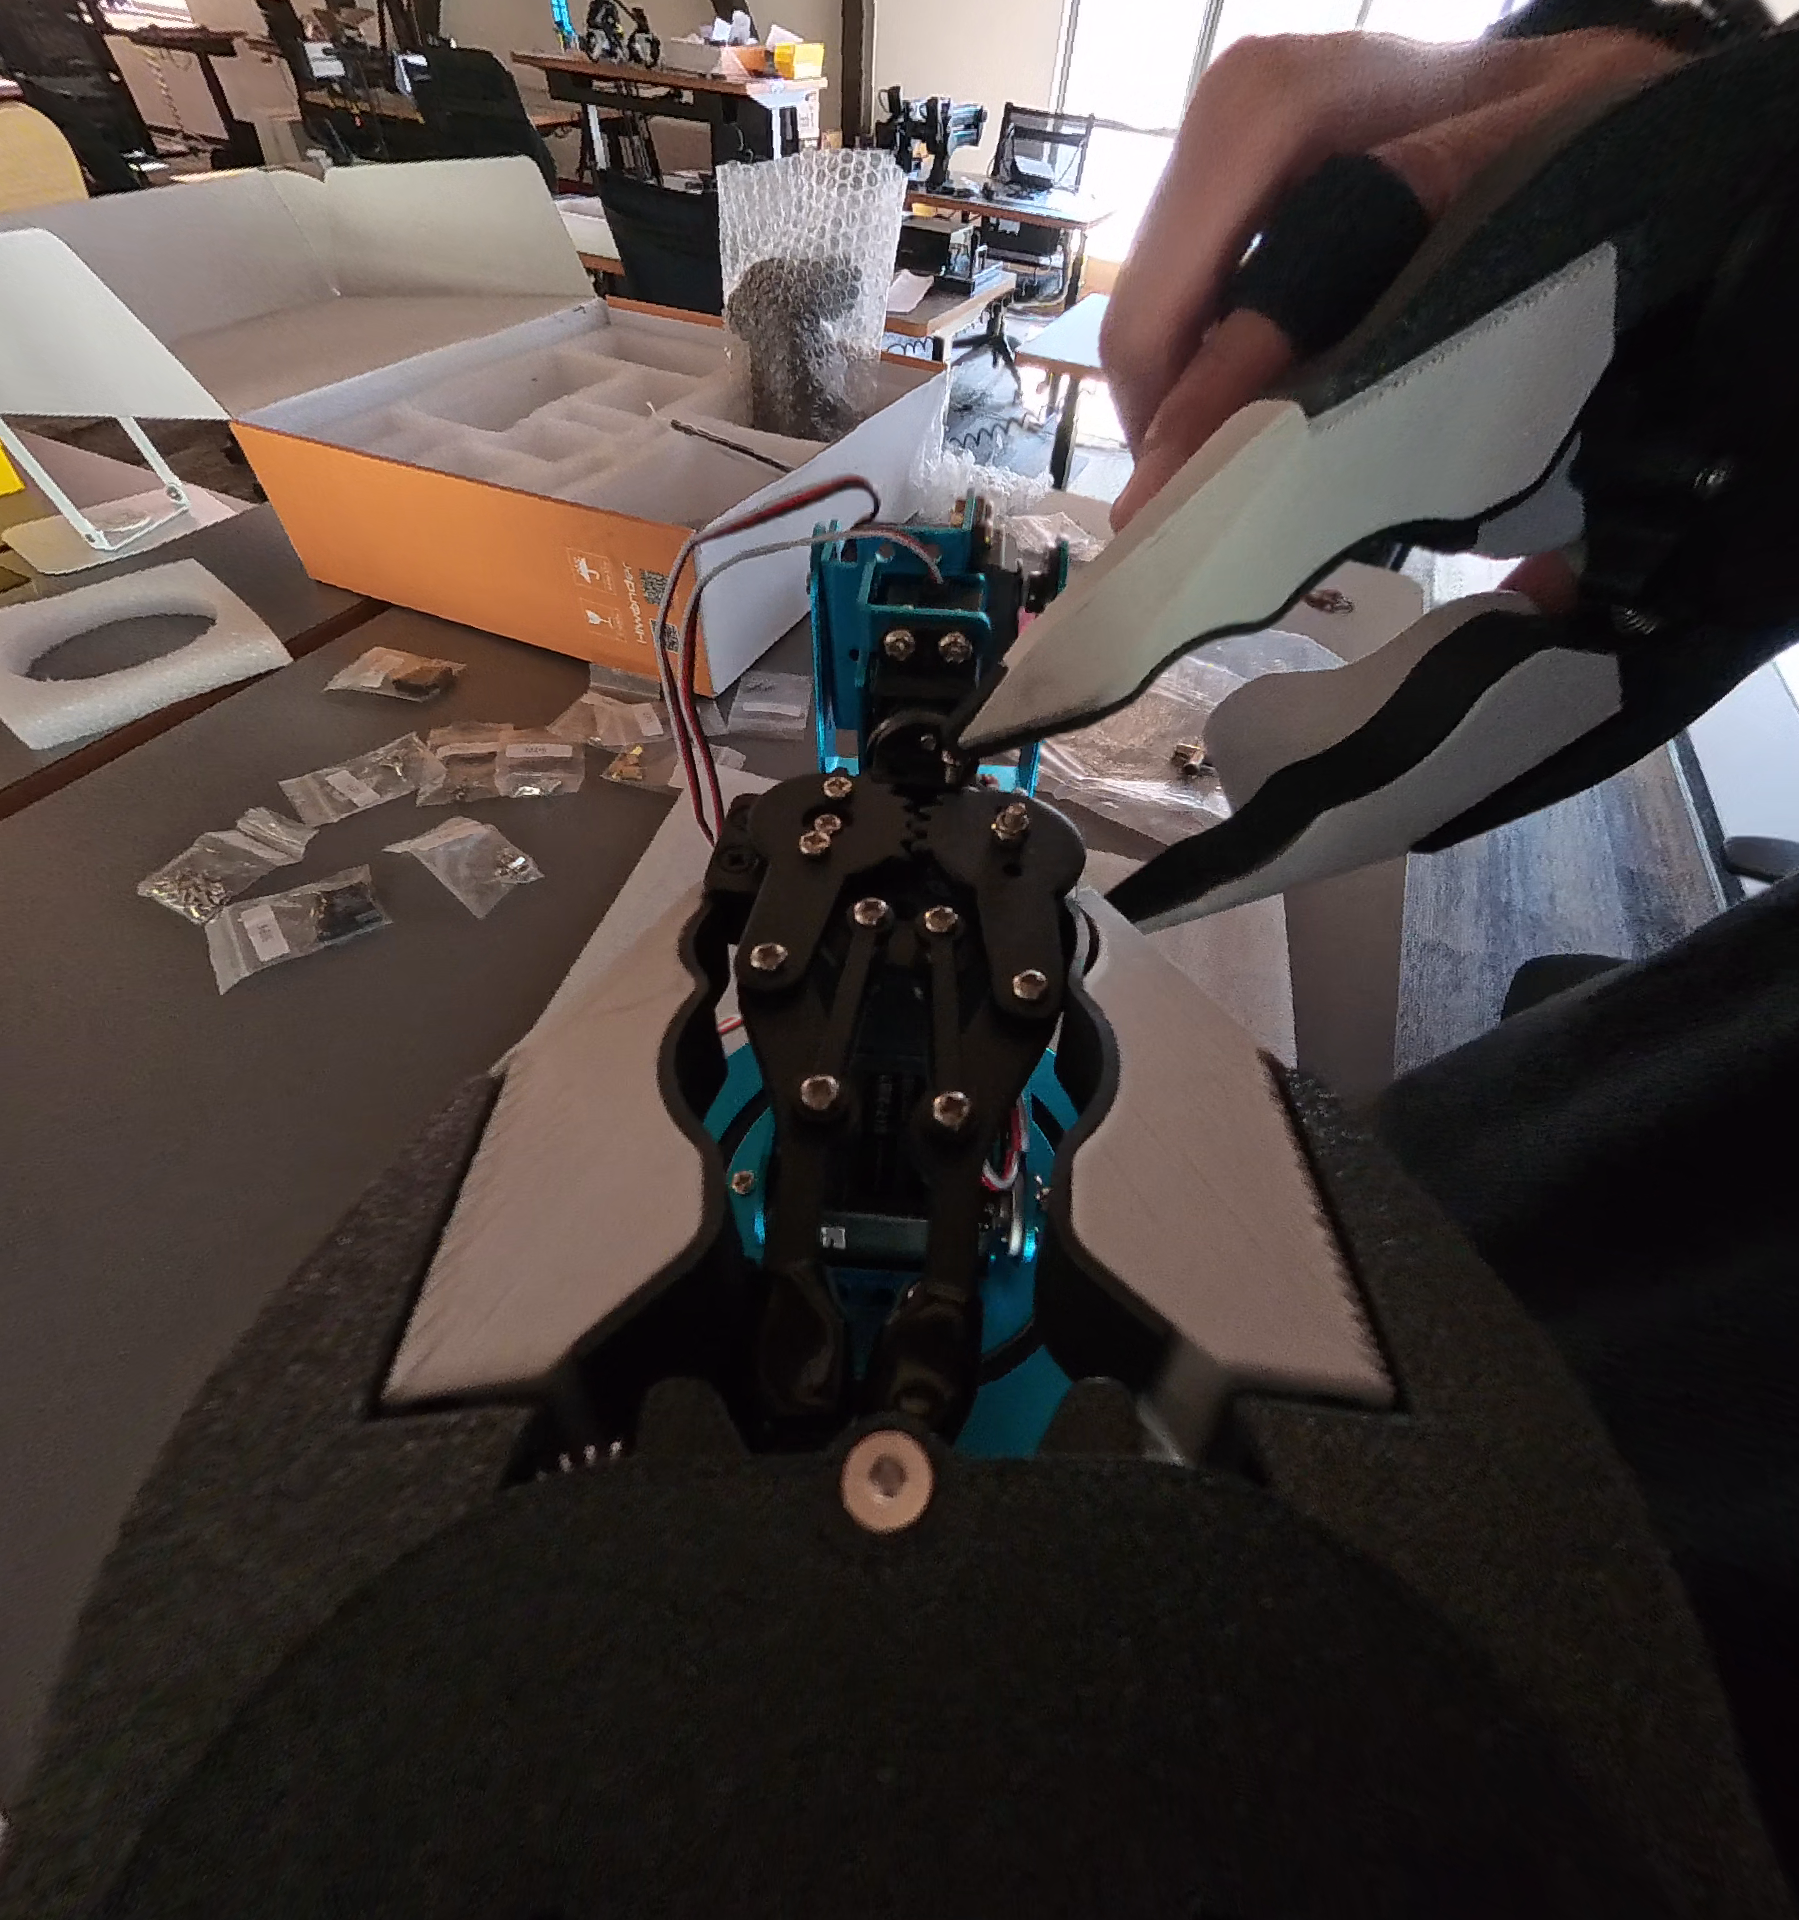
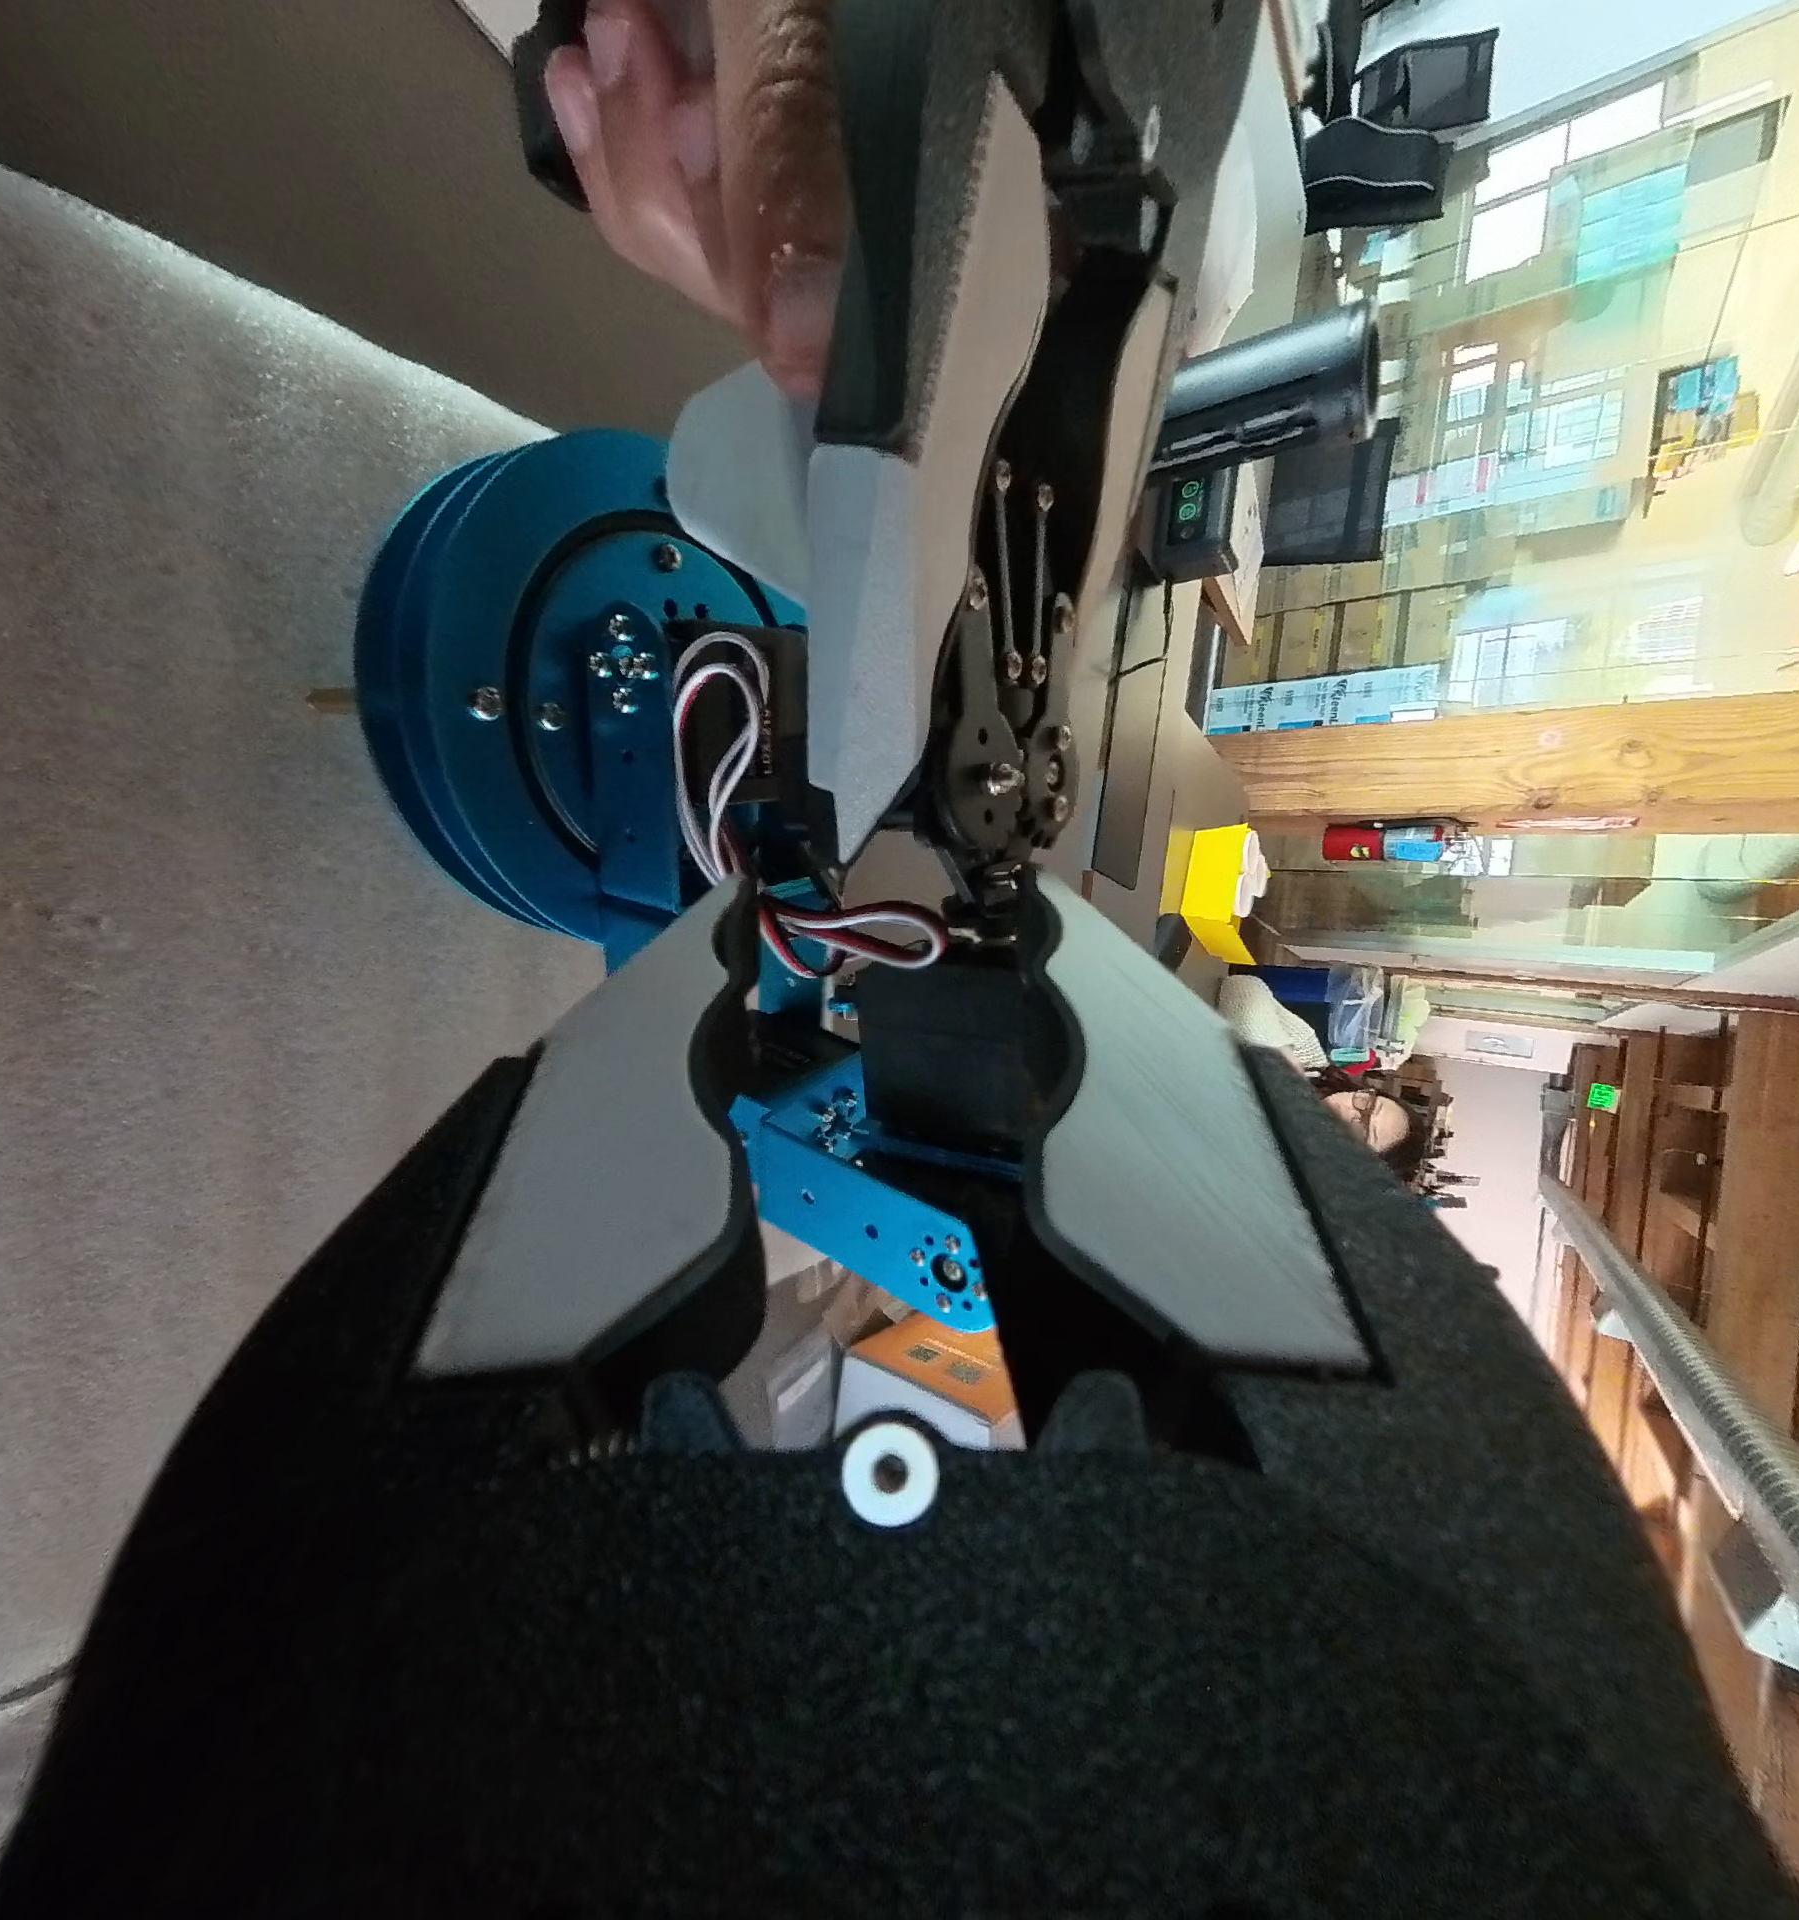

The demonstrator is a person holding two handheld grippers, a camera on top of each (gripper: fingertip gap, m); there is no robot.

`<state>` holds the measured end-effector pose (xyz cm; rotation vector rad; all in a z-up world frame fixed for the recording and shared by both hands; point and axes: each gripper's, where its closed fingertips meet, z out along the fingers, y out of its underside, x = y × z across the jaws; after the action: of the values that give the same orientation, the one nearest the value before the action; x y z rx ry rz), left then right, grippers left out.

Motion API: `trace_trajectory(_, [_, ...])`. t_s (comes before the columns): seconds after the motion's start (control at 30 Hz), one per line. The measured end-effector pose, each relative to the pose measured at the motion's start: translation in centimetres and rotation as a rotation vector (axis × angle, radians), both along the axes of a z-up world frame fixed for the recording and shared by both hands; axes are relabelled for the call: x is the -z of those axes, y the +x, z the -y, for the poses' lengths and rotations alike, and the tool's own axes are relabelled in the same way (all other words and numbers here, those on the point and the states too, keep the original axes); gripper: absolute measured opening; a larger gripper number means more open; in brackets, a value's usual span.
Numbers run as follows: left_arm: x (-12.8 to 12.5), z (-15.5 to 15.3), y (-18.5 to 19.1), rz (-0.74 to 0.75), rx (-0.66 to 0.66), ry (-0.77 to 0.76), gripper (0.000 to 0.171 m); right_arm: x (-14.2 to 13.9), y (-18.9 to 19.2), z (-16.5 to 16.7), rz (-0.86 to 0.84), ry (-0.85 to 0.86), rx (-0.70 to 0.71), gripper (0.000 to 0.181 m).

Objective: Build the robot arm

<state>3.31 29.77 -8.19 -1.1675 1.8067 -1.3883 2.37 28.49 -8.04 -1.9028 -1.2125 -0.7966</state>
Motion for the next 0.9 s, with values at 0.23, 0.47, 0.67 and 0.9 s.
trace_trajectory(0.23, [-0.1,0.0,0.4,0.010,0.007,0.005,0.060,-0.1,0.3,-0.1,-0.096,0.014,0.031,0.040])
trace_trajectory(0.47, [-0.3,0.0,0.1,-0.030,0.018,-0.038,0.061,-1.0,0.5,-0.3,-0.049,0.091,0.031,0.031])
trace_trajectory(0.67, [-0.4,0.0,0.1,-0.057,0.022,-0.029,0.061,-1.4,0.6,-0.6,-0.003,0.105,0.038,0.032])
trace_trajectory(0.9, [-0.5,0.1,-0.1,-0.073,0.039,0.003,0.061,-1.6,0.8,-0.8,0.062,0.155,0.047,0.029])
